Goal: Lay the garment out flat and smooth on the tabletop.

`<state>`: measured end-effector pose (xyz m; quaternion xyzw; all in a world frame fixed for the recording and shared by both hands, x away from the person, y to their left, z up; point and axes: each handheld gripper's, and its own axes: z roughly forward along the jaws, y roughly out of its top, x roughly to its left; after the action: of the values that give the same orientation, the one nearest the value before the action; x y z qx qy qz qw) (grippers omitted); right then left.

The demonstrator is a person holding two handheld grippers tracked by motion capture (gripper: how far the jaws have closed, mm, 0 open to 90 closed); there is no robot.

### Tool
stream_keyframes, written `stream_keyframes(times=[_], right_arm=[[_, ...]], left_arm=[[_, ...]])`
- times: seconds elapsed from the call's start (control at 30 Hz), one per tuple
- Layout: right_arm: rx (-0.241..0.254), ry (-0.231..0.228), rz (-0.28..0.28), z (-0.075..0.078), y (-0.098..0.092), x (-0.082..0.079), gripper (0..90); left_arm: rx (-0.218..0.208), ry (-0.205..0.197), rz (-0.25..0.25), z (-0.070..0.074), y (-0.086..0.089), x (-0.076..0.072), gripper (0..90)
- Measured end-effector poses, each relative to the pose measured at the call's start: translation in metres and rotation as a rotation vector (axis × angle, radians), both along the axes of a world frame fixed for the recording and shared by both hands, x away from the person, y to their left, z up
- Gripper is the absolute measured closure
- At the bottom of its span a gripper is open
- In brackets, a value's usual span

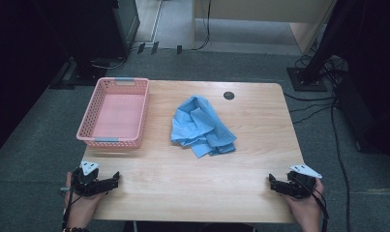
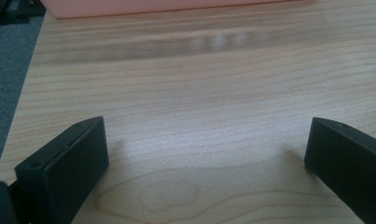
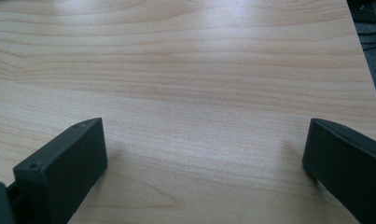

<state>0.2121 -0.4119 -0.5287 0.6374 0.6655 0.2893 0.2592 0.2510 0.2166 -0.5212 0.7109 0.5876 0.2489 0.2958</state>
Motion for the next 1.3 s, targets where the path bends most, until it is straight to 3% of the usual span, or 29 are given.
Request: stream_keyframes(times=[0.2,0.3,0.37,0.6,0.77,1.07,1.2,1.3], right_arm=[[0.002,0.011,-0.007,0.001,-0.001,0.001,0.2],[0.048,-0.003,-0.009,0.005,-0.004,0.000,3.0],[0.077,-0.019,0.001,0.011,-0.006,0.000,3.0],[0.090,-0.040,0.028,0.032,-0.001,0.000,4.2],[0.092,-0.068,0.072,0.056,0.011,0.003,4.9],[0.074,-0.087,0.141,0.080,0.035,0.013,4.9],[0.103,-0.111,0.171,0.087,0.045,0.018,6.0],[0.066,-0.111,0.195,0.095,0.058,0.025,6.1]], left_arm=[[-0.001,0.000,-0.003,0.000,0.000,0.001,0.0],[0.000,0.000,-0.003,0.000,-0.001,0.001,0.0],[0.000,0.000,-0.003,0.000,-0.001,0.001,0.0],[0.000,0.001,-0.004,0.000,-0.001,0.001,0.0],[0.000,0.001,-0.004,0.000,-0.001,0.001,0.0],[0.000,0.001,-0.004,0.000,-0.001,0.001,0.0],[0.000,0.000,-0.004,0.000,-0.001,0.001,0.0],[-0.001,0.000,-0.004,0.000,-0.001,0.001,0.0]])
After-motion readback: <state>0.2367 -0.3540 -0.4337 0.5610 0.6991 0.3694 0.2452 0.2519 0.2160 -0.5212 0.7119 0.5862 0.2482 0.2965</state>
